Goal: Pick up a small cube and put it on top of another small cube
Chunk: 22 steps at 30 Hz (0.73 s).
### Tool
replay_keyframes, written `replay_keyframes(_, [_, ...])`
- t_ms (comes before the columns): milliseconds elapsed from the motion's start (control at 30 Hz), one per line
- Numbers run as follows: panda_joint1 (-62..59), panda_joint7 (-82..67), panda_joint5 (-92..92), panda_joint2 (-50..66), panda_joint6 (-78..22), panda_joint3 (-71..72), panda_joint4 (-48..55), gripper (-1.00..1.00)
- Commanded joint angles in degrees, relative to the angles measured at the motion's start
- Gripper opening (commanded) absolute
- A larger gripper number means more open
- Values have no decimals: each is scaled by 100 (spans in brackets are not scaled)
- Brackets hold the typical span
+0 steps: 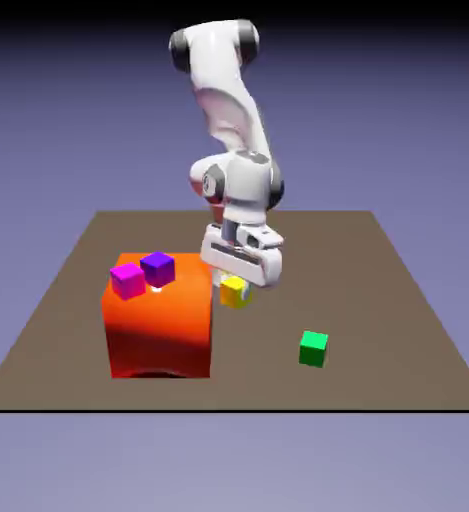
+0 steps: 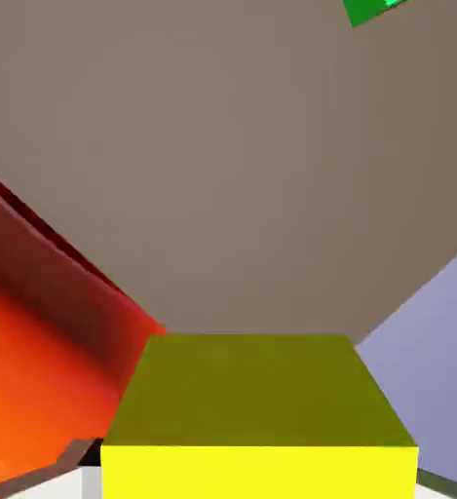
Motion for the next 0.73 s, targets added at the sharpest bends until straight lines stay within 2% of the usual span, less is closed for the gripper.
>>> replay_keyframes(0, [-208, 93, 48, -111, -183, 150, 80, -100])
replay_keyframes(333, [-1551, -1968, 382, -1804, -2543, 27, 555, -100])
replay_keyframes(400, [-1529, -2025, 330, -1842, -2552, 17, 541, -100])
replay_keyframes(567, [-1569, -1955, 68, -1174, -1312, -418, -13, -100])
replay_keyframes(600, [-1569, -1955, 68, -1174, -1311, -418, -13, 100])
replay_keyframes(700, [-1553, -1983, 173, -1442, -1809, -244, 209, 100])
